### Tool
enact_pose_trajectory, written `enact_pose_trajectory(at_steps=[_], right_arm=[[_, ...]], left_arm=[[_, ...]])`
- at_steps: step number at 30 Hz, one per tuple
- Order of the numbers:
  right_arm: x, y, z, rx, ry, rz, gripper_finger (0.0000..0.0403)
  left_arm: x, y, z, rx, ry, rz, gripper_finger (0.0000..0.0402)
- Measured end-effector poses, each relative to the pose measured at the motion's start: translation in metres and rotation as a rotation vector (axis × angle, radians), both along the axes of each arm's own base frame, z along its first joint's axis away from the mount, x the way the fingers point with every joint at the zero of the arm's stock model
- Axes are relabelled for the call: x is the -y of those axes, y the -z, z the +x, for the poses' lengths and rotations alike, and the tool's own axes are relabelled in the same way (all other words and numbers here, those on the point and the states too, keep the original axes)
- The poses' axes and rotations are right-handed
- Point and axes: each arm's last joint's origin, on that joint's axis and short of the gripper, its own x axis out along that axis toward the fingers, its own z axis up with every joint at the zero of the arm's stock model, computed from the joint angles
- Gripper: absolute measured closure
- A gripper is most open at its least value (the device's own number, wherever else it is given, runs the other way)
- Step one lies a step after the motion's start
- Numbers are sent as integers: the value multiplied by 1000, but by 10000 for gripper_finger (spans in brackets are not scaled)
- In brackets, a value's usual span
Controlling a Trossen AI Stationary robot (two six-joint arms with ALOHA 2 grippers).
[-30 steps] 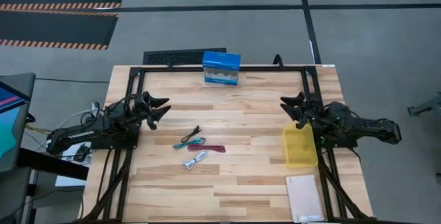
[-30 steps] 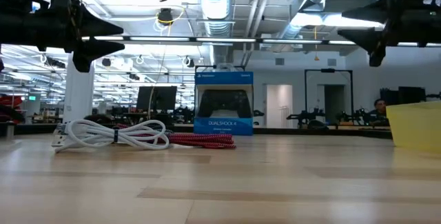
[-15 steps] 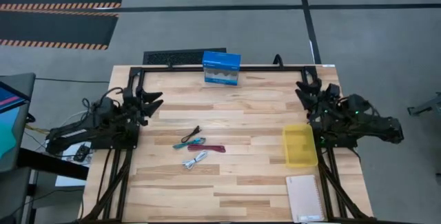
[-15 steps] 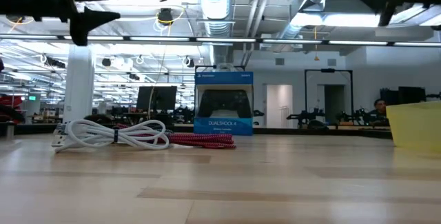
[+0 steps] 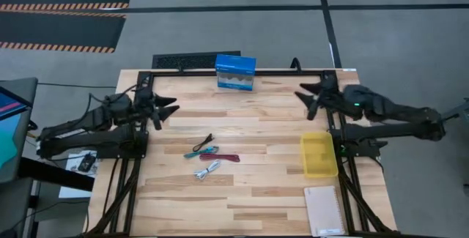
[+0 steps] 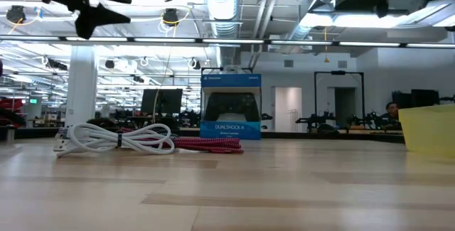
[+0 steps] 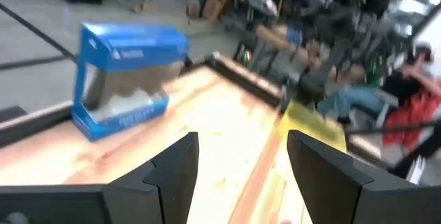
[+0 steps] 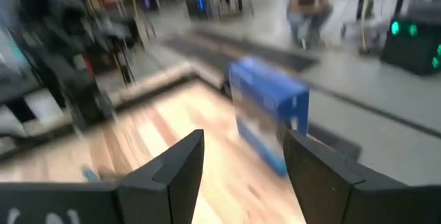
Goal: Pick and place USB-C Cables
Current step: Put the black charger cable into the yellow bin
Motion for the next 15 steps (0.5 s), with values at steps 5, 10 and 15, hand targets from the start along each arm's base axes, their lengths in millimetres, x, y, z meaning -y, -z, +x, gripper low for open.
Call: enact_pose_trajectory(at_steps=[5, 10, 15], right_arm=[[4, 19, 36, -162, -35, 34, 180], [5, 45, 64, -308, -82, 76, 180], [7, 62, 79, -399, -83, 92, 180]], left_arm=[[-4, 17, 21, -170, 72, -34, 191], [-6, 38, 34, -359, 106, -104, 191], [-7, 68, 43, -516, 174, -125, 191]])
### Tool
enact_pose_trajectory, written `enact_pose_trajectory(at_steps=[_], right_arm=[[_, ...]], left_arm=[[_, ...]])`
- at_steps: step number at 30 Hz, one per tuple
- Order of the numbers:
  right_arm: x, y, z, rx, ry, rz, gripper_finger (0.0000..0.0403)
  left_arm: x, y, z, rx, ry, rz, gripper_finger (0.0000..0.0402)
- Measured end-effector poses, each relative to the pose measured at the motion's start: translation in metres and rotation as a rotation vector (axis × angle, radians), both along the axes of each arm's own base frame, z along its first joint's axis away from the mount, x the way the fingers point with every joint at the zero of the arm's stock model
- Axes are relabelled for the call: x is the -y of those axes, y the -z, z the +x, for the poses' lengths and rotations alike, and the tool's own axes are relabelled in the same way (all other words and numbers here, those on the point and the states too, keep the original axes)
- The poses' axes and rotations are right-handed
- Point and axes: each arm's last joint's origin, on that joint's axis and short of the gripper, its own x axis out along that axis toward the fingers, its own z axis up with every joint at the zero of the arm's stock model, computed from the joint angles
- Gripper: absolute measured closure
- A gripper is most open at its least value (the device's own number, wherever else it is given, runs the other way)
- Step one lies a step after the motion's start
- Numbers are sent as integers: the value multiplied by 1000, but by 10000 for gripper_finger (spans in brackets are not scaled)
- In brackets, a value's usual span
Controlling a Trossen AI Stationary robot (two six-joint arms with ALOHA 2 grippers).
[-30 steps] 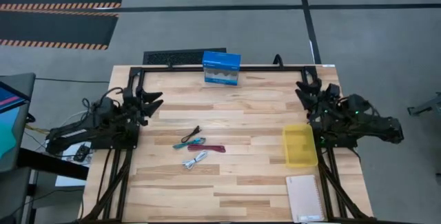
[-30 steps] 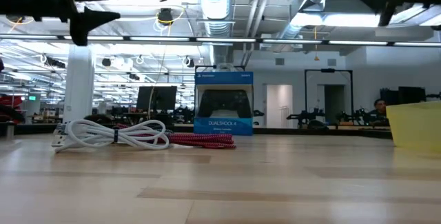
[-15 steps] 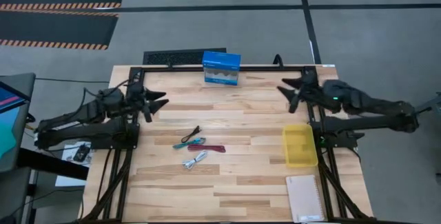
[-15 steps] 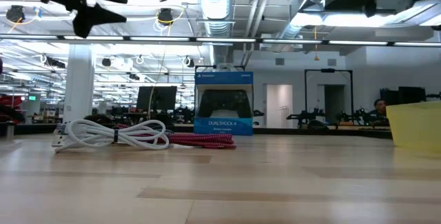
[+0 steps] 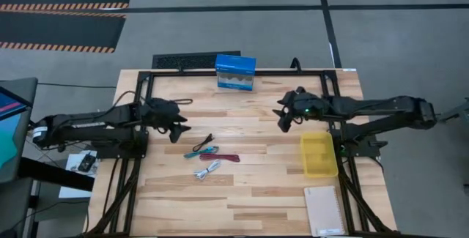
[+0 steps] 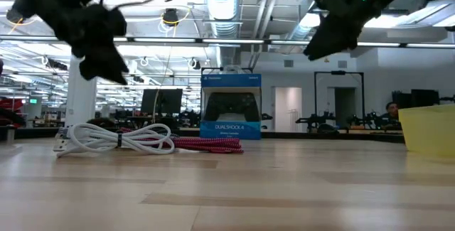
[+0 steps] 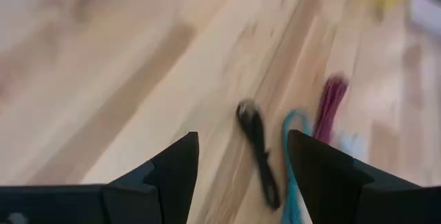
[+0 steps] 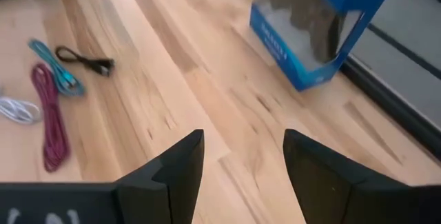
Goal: Pick and place USB-C Cables
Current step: Put the black charger cable into the yellow bin
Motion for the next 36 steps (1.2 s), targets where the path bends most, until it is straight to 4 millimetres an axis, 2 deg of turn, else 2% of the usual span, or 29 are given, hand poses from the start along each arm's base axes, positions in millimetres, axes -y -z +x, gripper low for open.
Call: enact_pose_trajectory(at_steps=[7, 12, 18, 22, 36], right_arm=[[0, 5, 4, -26, -2, 5, 180], [0, 4, 5, -8, -7, 6, 180], [0, 2, 7, 21, -26, 17, 180], [0, 2, 7, 22, -26, 17, 180], [0, -5, 12, 106, -44, 17, 180]], left_arm=[[14, 37, 1, -127, 110, 3, 191], [27, 53, 2, -53, 135, 69, 191], [30, 52, 6, 53, 95, 165, 191], [31, 51, 8, 54, 79, 211, 191], [32, 65, 11, -34, 28, 116, 191]])
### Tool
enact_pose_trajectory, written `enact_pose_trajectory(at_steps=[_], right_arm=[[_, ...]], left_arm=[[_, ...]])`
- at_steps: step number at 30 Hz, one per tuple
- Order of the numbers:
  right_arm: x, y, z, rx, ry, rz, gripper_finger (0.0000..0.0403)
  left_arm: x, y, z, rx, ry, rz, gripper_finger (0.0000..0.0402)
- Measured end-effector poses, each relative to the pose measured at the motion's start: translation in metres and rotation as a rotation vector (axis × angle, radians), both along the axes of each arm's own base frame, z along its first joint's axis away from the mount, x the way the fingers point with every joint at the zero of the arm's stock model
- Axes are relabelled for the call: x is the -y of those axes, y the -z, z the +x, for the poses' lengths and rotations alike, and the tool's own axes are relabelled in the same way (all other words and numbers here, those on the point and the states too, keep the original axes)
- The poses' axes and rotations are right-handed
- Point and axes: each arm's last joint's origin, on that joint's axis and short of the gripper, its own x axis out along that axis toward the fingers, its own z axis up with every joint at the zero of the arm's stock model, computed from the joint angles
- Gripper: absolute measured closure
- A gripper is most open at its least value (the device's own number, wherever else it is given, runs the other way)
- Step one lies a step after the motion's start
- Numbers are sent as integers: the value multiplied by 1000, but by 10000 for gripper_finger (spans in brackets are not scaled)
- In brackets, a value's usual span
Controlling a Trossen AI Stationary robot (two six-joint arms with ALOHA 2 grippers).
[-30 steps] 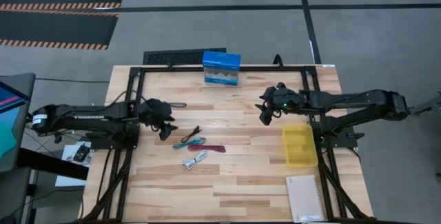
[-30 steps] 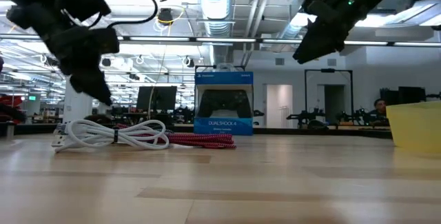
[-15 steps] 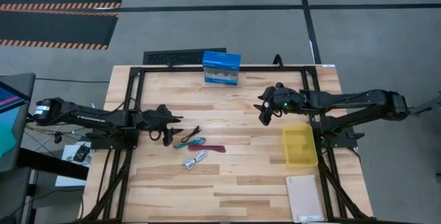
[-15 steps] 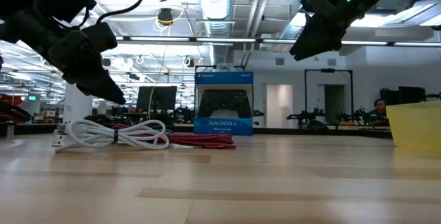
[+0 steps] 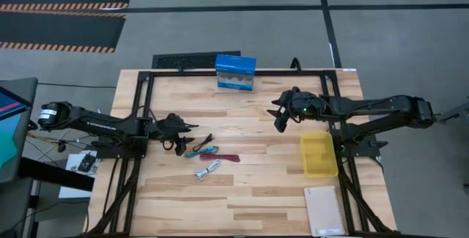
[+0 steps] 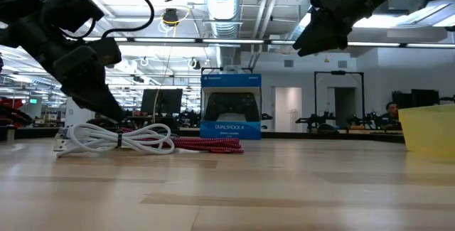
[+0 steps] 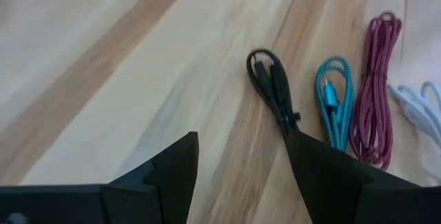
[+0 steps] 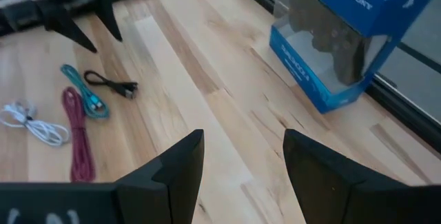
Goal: Pick and place USB-C Cables
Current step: Put the black charger cable into the yellow bin
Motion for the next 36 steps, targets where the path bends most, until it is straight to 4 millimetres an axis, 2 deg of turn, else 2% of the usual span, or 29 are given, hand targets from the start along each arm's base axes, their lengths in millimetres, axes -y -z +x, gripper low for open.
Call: enact_pose_trajectory(at_steps=[12, 20, 30, 36], right_arm=[[-1, -1, 1, 22, -14, 26, 180], [-1, -1, 1, 24, -12, 30, 180], [-1, -2, 1, 42, -2, 42, 180], [0, -2, 2, 54, 9, 58, 180]], left_arm=[[2, 0, 0, 5, 0, -82, 191], [-2, 0, 0, 7, -71, 19, 191], [-4, -4, 2, 23, -75, 155, 191], [-2, -4, 2, 27, -71, 142, 191]])
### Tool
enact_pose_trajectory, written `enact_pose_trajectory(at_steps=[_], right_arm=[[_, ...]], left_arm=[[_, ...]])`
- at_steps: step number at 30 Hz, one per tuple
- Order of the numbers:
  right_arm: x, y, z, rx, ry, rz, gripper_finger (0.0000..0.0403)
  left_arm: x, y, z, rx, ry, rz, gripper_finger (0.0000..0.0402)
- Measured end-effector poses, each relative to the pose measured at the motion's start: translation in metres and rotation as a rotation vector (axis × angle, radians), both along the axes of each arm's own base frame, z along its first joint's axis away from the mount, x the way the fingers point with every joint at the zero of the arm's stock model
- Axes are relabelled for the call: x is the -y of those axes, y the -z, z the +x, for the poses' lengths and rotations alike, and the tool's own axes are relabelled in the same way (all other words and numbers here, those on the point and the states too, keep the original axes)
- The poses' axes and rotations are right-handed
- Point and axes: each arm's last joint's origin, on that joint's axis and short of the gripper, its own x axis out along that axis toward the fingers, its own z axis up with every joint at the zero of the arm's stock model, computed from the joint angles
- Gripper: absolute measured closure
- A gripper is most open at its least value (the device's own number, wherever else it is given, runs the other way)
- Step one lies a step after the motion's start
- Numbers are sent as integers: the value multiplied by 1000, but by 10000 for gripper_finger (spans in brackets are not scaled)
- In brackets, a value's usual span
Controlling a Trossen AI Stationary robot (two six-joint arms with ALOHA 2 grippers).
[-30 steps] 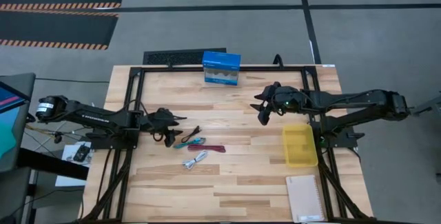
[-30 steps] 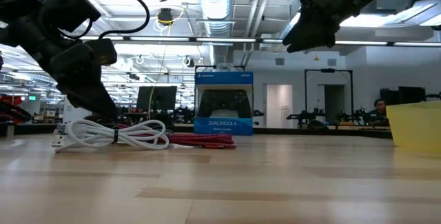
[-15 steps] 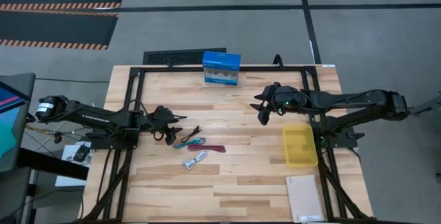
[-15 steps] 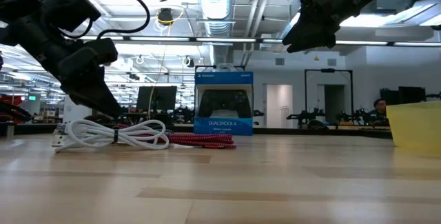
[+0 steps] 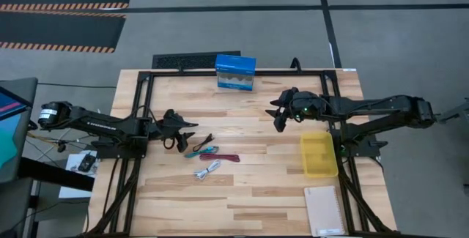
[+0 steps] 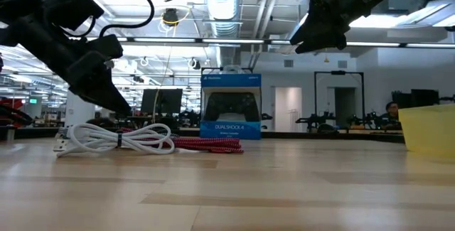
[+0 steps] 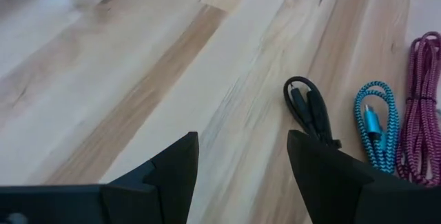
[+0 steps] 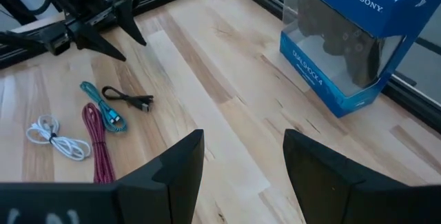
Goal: Pick and place USB-C Cables
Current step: Put the black charger cable into the yellow bin
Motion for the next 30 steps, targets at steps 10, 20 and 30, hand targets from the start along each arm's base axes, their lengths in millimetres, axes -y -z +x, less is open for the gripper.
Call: enact_pose_trajectory(at_steps=[10, 20, 30], right_arm=[[-2, 0, 0, 29, 29, 65, 180], [-7, -2, 2, 63, 19, 80, 180], [-8, 7, 17, 66, 6, 73, 180]], left_arm=[[10, -3, 2, 47, 19, -15, 191], [9, -4, 2, 44, 11, 47, 191], [9, -5, 3, 78, -20, 2, 191]])
